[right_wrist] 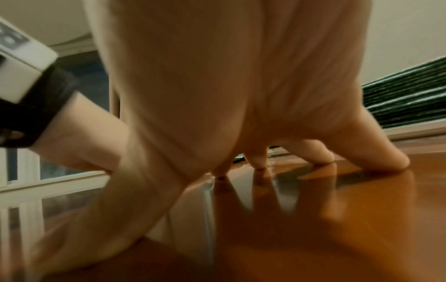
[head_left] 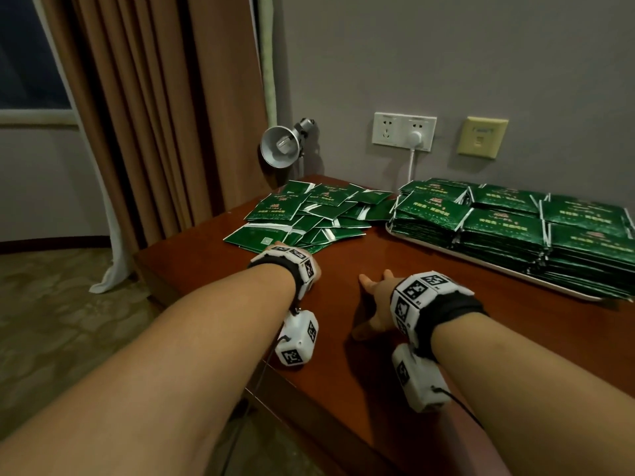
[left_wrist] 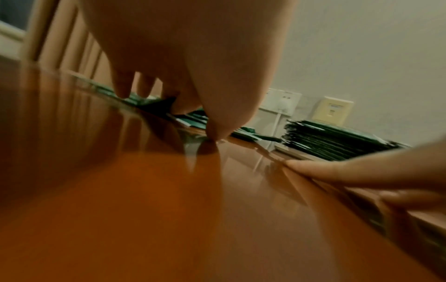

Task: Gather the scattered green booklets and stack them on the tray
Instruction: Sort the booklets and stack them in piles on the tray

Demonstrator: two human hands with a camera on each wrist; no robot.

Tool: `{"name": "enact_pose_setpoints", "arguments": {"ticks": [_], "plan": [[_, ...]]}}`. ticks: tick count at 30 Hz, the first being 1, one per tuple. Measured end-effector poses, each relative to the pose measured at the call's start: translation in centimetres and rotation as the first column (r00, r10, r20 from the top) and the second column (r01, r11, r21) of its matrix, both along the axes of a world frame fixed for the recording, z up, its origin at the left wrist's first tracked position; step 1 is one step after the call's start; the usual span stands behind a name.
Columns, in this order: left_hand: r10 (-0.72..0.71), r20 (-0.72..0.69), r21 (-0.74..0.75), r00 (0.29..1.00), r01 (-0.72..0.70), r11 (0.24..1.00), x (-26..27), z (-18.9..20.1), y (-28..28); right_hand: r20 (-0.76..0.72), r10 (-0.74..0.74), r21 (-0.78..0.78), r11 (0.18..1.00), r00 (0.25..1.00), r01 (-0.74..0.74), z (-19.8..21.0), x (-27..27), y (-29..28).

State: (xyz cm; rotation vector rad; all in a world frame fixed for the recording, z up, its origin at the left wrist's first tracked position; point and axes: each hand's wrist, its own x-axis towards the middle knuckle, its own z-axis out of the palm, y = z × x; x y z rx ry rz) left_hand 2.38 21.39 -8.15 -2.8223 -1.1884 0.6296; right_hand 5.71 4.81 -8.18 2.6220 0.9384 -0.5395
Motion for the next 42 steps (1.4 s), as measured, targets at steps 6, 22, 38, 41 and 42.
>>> {"name": "enact_pose_setpoints", "arguments": {"ticks": [6,22,38,41,42], "plan": [[-0.343,-0.023,0.151,0.939,0.342,0.927,-0.8,0.7,-6.3,0.016,-0.101,0.180,0.979,0.995,0.096,-0.9,1.9,0.7],[-0.674,0.338,-0.132,0.658,0.742,0.658,-6.9,0.4,-17.2,0.141,-0.089,0.255,0.966,0.986,0.051,3.0,-2.9,-11.5],[-0.658,0.245,0.024,0.712,0.674,0.739,-7.0,0.4,-18.2,0.188,-0.278,0.197,0.950,0.942,0.241,2.0,-4.7,-23.1],[-0.742,0.143,0.169,0.655,0.722,0.671,-7.4,0.5,-19.1,0.198,-0.267,0.234,0.947,0.943,0.219,1.4,-5.2,-23.6],[-0.762,0.128,0.204,0.635,0.735,0.646,-7.5,0.4,-19.5,0.225,-0.205,0.233,0.961,0.953,0.151,1.6,-5.4,-23.6]]}}
